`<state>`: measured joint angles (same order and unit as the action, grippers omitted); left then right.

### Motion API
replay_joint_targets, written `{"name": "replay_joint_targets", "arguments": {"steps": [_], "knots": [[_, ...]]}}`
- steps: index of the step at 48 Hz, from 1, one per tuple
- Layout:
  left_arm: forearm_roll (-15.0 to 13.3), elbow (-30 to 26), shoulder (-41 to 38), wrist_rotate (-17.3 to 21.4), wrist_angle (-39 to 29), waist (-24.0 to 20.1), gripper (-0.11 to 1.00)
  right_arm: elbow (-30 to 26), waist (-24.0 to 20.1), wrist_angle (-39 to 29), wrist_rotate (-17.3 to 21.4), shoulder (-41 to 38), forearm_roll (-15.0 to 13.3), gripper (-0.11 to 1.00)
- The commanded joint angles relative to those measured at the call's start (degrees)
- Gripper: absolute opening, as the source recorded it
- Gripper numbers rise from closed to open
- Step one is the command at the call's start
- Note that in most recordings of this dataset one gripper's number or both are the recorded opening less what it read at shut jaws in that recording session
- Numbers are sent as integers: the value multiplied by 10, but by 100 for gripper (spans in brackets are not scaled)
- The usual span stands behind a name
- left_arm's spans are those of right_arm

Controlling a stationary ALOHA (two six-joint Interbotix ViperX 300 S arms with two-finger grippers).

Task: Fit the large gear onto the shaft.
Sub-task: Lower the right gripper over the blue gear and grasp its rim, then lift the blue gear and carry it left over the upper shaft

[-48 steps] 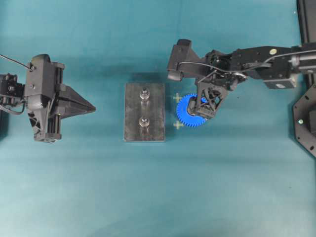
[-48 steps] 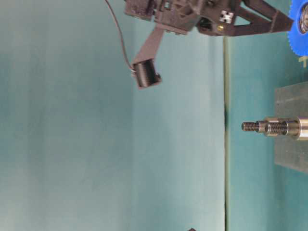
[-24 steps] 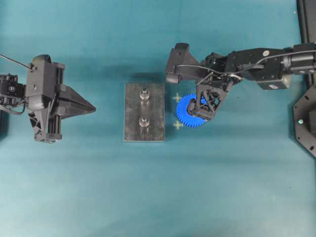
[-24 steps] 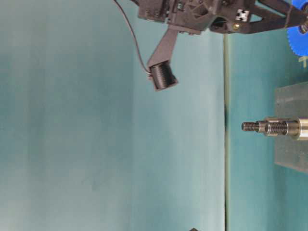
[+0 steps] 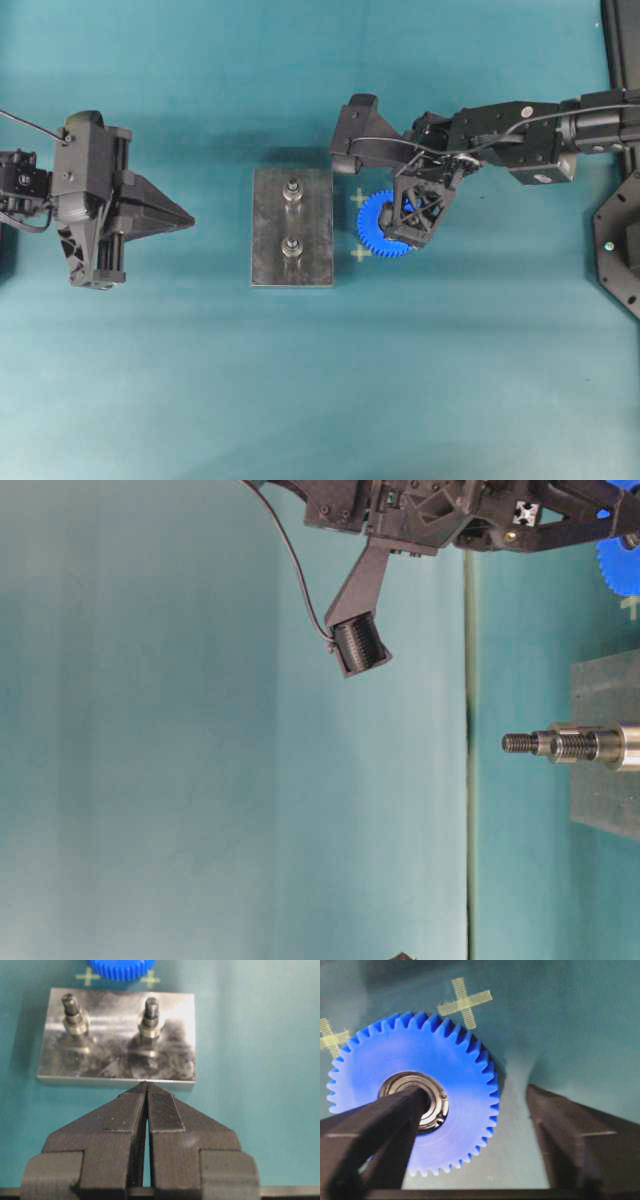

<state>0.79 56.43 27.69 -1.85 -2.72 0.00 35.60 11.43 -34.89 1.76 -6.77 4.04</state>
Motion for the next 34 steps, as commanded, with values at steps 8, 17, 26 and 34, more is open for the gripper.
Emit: {"name": "replay_joint_targets", "arguments": {"steps": [8,17,26,34], "knots": [[1,-7,2,-1,6,1,0,-18,4,-33,1,4,-2,48],[1,-6,2,-3,7,1,0,-53,4,-60,0,14,-2,48],[1,-5,2,-3,9,1,0,-120,5,-120,0,18,-2,48],[2,-5,2,-4,10,1,0,-184,8,-153,-2,9,-2,48]]}}
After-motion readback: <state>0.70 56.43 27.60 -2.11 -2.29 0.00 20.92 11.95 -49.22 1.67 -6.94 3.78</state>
